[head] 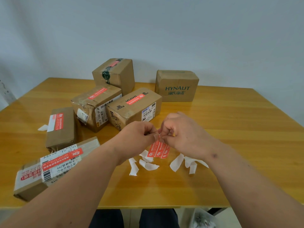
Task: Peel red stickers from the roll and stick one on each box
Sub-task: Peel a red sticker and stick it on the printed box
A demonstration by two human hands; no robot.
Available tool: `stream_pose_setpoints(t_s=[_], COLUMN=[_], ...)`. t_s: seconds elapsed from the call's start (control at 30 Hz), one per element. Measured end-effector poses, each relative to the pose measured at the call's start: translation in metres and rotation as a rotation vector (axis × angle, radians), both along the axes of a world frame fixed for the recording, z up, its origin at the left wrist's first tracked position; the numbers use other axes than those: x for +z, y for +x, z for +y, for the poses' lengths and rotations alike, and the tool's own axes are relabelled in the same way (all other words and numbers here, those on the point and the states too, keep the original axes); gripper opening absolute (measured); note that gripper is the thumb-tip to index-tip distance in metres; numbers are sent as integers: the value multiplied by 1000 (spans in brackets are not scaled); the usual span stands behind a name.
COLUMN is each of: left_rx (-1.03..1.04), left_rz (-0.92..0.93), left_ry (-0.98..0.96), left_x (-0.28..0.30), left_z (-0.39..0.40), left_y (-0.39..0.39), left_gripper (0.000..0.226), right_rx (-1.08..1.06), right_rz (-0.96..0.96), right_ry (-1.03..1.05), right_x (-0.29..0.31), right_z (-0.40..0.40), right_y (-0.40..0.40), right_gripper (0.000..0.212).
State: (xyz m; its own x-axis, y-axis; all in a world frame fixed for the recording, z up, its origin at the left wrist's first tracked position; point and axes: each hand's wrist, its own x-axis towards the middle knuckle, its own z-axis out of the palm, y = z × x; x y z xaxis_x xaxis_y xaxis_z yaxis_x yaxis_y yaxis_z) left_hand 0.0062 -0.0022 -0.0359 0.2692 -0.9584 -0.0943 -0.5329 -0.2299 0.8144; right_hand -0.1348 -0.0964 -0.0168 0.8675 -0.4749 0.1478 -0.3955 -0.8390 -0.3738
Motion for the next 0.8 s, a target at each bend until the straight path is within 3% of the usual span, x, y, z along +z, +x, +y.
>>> stream_pose_setpoints(t_s=[0.1, 0.23, 0.47, 0.73, 0.8], left_rx=[-15, -5, -3, 49, 47], left_rz=[9, -6, 75, 23, 34], left_ry=[7, -11, -59, 2, 13], left_x=[3, 8, 9, 7, 6], left_z=[0, 0, 4, 1, 0], left_y=[1, 3, 4, 5, 6], left_gripper=[20, 19, 19, 21, 21], right_rx=[-37, -82, -71, -56, -47], right_rz=[9, 38, 127, 83, 66], right_ry=[13, 13, -12, -44, -33], right_x=[3, 7, 7, 5, 5], right_z=[-2, -5, -8, -6, -5], right_y=[-1, 1, 4, 4, 4], right_gripper=[15, 29, 20, 12, 18])
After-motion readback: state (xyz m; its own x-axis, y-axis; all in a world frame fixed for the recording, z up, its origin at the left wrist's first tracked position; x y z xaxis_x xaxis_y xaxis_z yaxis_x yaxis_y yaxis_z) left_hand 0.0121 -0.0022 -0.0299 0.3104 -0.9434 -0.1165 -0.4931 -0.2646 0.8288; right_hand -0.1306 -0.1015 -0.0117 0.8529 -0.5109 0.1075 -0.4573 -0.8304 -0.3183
